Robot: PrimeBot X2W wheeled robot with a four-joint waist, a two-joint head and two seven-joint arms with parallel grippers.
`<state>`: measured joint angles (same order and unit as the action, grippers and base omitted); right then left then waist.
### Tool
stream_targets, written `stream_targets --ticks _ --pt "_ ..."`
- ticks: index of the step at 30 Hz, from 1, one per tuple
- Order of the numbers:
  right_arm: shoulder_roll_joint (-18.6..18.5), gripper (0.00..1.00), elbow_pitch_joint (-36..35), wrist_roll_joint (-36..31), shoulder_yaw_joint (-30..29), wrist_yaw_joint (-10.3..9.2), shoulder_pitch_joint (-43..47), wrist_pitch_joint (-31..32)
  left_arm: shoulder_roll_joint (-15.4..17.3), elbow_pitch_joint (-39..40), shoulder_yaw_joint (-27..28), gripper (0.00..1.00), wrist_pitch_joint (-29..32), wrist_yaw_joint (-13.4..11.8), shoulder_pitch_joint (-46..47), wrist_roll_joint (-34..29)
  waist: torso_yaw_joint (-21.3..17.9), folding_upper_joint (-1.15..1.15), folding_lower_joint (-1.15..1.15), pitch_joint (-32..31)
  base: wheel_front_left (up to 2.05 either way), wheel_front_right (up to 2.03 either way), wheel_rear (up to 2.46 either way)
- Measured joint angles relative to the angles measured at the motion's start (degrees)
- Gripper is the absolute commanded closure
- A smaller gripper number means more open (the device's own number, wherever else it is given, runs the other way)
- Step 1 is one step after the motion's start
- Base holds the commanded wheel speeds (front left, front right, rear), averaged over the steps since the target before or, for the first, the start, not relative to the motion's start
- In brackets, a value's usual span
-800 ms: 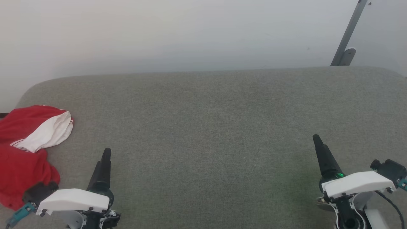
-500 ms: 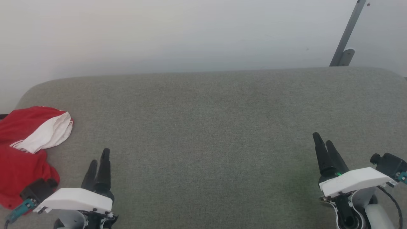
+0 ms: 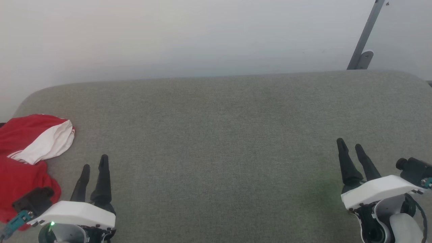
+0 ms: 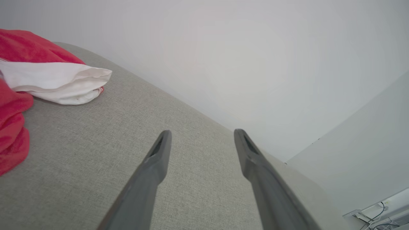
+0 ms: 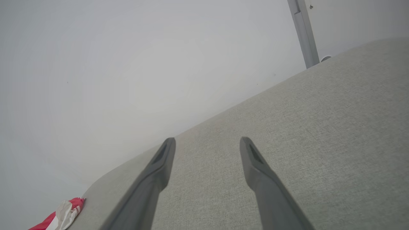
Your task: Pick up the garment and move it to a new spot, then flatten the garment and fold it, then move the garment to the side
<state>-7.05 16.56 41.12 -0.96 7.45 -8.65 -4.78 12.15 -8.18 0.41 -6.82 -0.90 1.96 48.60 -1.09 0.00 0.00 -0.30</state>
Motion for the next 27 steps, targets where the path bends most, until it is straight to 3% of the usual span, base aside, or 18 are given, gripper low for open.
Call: stream_targets --ticks 27 --pt "-0.7 0.0 -2.1 -14.9 -1.4 0.01 -0.4 -3.1 0.2 0.2 2.7 0.0 -4.0 4.7 -0.4 -15.6 -0.8 0.0 0.0 0.1 0.0 0.0 0.0"
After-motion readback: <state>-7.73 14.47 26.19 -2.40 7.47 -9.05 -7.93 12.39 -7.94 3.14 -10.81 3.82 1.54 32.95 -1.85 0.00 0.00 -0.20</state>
